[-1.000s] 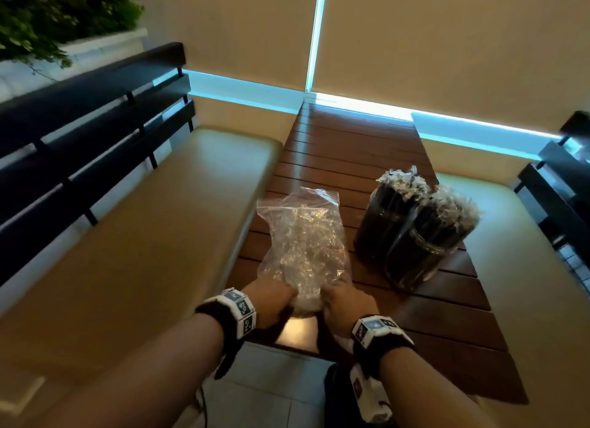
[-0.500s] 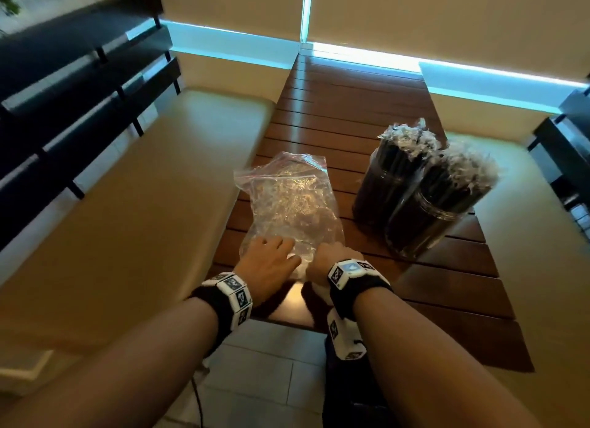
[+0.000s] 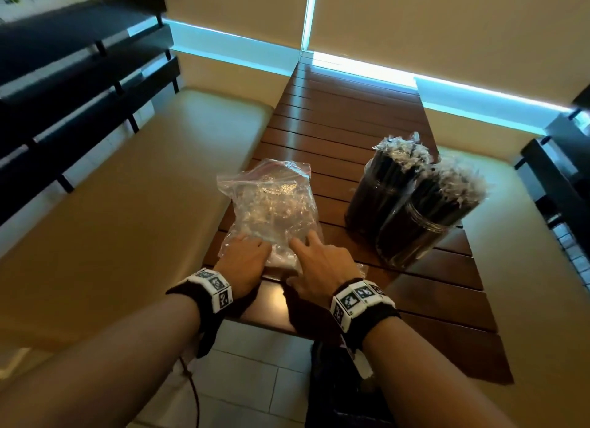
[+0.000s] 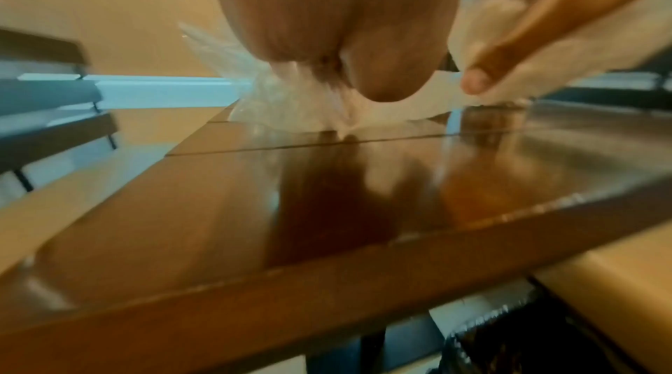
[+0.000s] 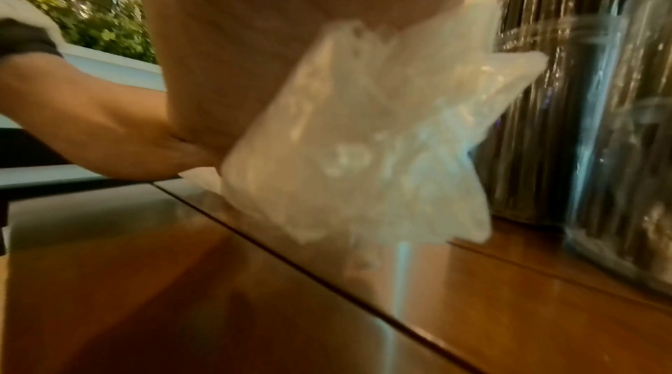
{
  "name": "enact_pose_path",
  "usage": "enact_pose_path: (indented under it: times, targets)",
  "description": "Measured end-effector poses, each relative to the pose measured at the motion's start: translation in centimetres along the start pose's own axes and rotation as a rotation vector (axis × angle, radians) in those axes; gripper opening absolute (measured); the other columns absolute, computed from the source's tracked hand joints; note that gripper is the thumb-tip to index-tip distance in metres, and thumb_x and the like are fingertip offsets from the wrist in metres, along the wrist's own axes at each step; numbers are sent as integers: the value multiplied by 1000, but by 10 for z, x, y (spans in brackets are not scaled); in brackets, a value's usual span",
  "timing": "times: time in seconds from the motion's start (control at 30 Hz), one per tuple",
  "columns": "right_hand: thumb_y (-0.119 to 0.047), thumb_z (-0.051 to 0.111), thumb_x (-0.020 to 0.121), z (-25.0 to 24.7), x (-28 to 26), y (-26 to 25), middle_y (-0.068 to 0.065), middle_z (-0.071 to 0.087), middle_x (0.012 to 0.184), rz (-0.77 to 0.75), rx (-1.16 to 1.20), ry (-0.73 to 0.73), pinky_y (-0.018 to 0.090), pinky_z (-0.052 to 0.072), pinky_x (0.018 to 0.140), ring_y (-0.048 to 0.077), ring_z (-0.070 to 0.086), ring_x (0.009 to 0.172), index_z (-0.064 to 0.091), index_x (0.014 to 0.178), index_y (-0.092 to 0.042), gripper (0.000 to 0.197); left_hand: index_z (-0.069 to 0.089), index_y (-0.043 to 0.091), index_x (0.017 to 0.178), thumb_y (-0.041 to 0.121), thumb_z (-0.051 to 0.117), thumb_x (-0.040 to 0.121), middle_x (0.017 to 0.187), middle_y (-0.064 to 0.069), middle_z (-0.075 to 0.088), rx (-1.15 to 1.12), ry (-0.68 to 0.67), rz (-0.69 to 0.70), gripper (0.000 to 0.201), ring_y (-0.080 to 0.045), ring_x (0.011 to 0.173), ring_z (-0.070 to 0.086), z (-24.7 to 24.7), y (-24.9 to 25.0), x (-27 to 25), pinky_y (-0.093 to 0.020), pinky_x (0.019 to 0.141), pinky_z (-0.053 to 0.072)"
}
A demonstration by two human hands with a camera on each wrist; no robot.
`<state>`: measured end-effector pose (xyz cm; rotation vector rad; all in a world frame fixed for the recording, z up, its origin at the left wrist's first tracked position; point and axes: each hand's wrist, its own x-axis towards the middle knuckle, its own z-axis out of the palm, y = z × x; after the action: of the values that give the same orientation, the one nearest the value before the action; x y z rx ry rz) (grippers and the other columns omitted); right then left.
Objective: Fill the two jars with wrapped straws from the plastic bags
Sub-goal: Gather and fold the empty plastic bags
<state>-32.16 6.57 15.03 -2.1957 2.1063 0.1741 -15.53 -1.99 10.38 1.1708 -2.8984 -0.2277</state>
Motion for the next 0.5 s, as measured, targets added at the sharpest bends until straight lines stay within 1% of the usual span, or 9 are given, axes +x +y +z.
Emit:
enact_pose_path:
  times: [0.07, 0.1, 0.2, 0.27, 0.3, 0.37, 0.4, 0.43, 0.5]
  targets:
    - [-38, 63, 87, -5, 1, 3, 5, 52, 125, 10, -43, 5, 36, 40, 64, 33, 67, 92, 45, 129, -26, 47, 55, 11, 96, 13, 46, 87, 99, -12, 64, -170, -58, -76, 13, -34, 94, 60, -3, -8, 7, -42, 84, 45]
    - [-33, 61, 88, -7, 3, 4, 5, 57, 121, 29, -26, 9, 35, 39, 65, 32, 67, 92, 50, 124, -26, 38, 55, 10, 95, 8, 49, 86, 100, -14, 64, -223, -110, -90, 11, -34, 94, 61, -5, -11, 10, -41, 82, 47]
    - [-31, 54, 88, -9, 12, 8, 6, 66, 109, 142, 103, -67, 35, 45, 70, 31, 66, 92, 59, 108, -25, 21, 57, 6, 99, 3, 50, 87, 105, -15, 64, -265, -256, -100, 14, -32, 98, 61, -12, -14, 19, -37, 83, 48]
    - [-34, 54, 85, -8, 21, 10, 7, 66, 108, 210, 148, -151, 37, 49, 76, 32, 66, 94, 61, 108, -28, 25, 55, 6, 105, 2, 51, 86, 112, -14, 58, -282, -220, -100, 20, -32, 98, 59, -13, -15, 21, -38, 82, 48]
    - [-36, 54, 84, -7, 26, 12, 6, 66, 110, 244, 165, -193, 37, 49, 78, 31, 65, 97, 62, 111, -30, 29, 52, 8, 111, 3, 54, 86, 116, -11, 51, -278, -146, -78, 25, -30, 95, 57, -13, -16, 19, -37, 80, 49]
    - [-38, 54, 82, -4, 35, 13, 4, 64, 116, 310, 197, -277, 35, 49, 79, 28, 64, 100, 61, 120, -36, 39, 50, 17, 115, 12, 60, 88, 115, -4, 43, -151, 47, 55, 30, -24, 87, 53, -10, -19, 11, -34, 70, 49]
    - [-39, 55, 81, -2, 40, 14, 3, 64, 117, 339, 199, -315, 34, 49, 79, 27, 64, 101, 61, 123, -36, 42, 52, 20, 112, 22, 63, 88, 112, -3, 46, -25, 115, 163, 26, -22, 85, 53, -8, -22, 7, -32, 68, 48]
    - [-39, 56, 81, 0, 45, 13, 3, 64, 118, 363, 193, -347, 33, 49, 77, 27, 64, 100, 61, 124, -34, 43, 56, 23, 109, 33, 63, 88, 110, -2, 50, 83, 151, 267, 25, -21, 87, 54, -6, -26, 3, -32, 70, 47]
    - [-40, 57, 81, 2, 52, 10, 4, 64, 116, 388, 192, -375, 32, 47, 72, 27, 64, 95, 64, 120, -28, 42, 60, 26, 111, 53, 59, 85, 110, 0, 58, 223, 89, 344, 38, -20, 95, 57, -3, -37, -1, -36, 78, 50]
